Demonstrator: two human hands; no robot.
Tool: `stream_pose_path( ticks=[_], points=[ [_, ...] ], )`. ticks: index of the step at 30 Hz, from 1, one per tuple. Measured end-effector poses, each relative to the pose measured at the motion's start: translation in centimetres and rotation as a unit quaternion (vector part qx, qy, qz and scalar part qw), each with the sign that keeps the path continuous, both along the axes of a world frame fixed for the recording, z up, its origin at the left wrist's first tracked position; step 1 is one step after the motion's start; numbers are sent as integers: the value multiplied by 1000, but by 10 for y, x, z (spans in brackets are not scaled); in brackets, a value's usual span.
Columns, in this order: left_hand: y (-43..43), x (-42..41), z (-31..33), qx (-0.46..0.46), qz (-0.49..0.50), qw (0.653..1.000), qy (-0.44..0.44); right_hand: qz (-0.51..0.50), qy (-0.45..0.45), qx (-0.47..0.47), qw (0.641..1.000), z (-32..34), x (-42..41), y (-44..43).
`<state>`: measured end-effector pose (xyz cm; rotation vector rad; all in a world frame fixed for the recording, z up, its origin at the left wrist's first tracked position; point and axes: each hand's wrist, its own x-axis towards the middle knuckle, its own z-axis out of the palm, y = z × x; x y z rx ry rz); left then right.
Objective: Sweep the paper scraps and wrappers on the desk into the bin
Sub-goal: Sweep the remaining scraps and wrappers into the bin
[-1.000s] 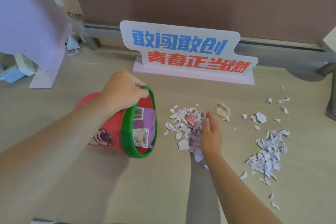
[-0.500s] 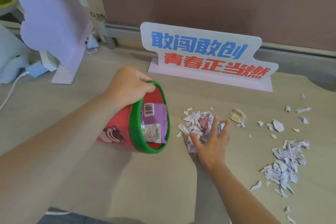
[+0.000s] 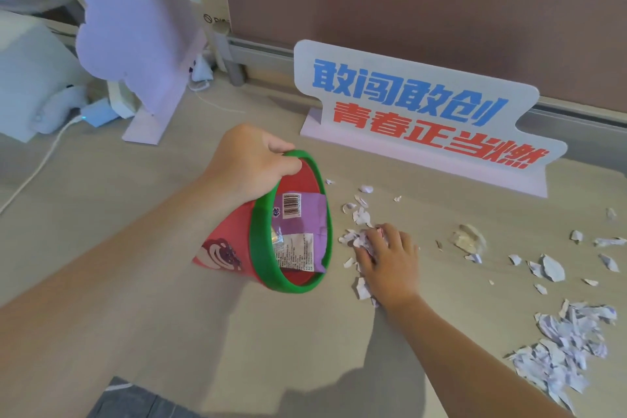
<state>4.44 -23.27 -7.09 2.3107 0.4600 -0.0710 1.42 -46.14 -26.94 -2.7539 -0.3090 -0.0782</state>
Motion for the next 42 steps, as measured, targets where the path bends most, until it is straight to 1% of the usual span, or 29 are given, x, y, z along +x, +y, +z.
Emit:
stream_pose_path(
  ticks=[3, 6, 8, 10, 11, 12, 13, 14, 15, 16, 17, 18, 20, 22, 26, 28, 31, 32, 33, 34, 35, 36, 37, 39, 40, 42],
  points=[
    [5, -3, 2, -10, 7, 1000, -4, 36, -17, -4, 999, 3, 0, 1],
    [7, -7, 5, -23, 14, 1000, -9, 69, -20, -57, 996, 7, -1, 3],
    [8, -10, 6, -29, 18, 999, -9, 85, 13, -101, 991, 10, 3, 5],
    [9, -14, 7, -35, 18, 999, -9, 115, 74, -177, 975, 17, 5, 6],
    [9, -15, 7, -38, 16, 999, -10, 125, 112, -198, 966, 23, 6, 7],
    [9, -16, 7, -40, 14, 999, -10, 102, 146, -186, 966, 29, 7, 9],
    [10, -17, 8, -42, 11, 999, -11, 59, 184, -158, 968, 31, 9, 10],
    [11, -19, 8, -45, 8, 999, -12, 10, 230, -109, 967, 36, 10, 10],
    [13, -20, 9, -48, 5, 999, -15, -46, 247, -39, 967, 43, 11, 11],
    [15, -21, 9, -51, 2, 999, -17, -99, 235, 28, 967, 57, 11, 13],
    [17, -22, 10, -53, 0, 998, -20, -142, 203, 102, 964, 70, 10, 17],
    [19, -23, 11, -57, 0, 998, -23, -162, 178, 168, 956, 85, 10, 24],
    [22, -25, 11, -66, 7, 997, -28, -139, 140, 238, 951, 112, 9, 49],
    [23, -27, 11, -69, 10, 997, -31, -80, 126, 234, 961, 136, 6, 82],
    [24, -30, 10, -69, 0, 997, -35, 37, 113, 163, 979, 143, -1, 142],
    [27, -32, 10, -73, -2, 997, -36, 92, 104, 149, 979, 139, -7, 157],
    [32, -33, 10, -78, 2, 996, -39, 135, 142, 137, 971, 135, -18, 164],
    [33, -33, 10, -82, 4, 996, -38, 146, 164, 165, 961, 134, -20, 164],
    [35, -34, 10, -86, 7, 996, -37, 163, 179, 223, 944, 135, -22, 162],
    [35, -34, 11, -90, 9, 995, -36, 180, 192, 288, 921, 134, -22, 160],
    [35, -35, 11, -93, 9, 995, -35, 190, 206, 332, 901, 136, -24, 156],
    [35, -35, 11, -94, 7, 995, -34, 191, 227, 358, 885, 139, -24, 152],
    [34, -36, 11, -92, 4, 995, -34, 180, 237, 371, 880, 140, -23, 147],
    [32, -35, 10, -88, -3, 996, -35, 138, 214, 401, 880, 143, -22, 136],
    [31, -35, 10, -84, -6, 996, -35, 96, 195, 423, 880, 144, -21, 128],
    [30, -34, 9, -77, -8, 996, -37, -29, 148, 441, 885, 139, -17, 110]
  ],
)
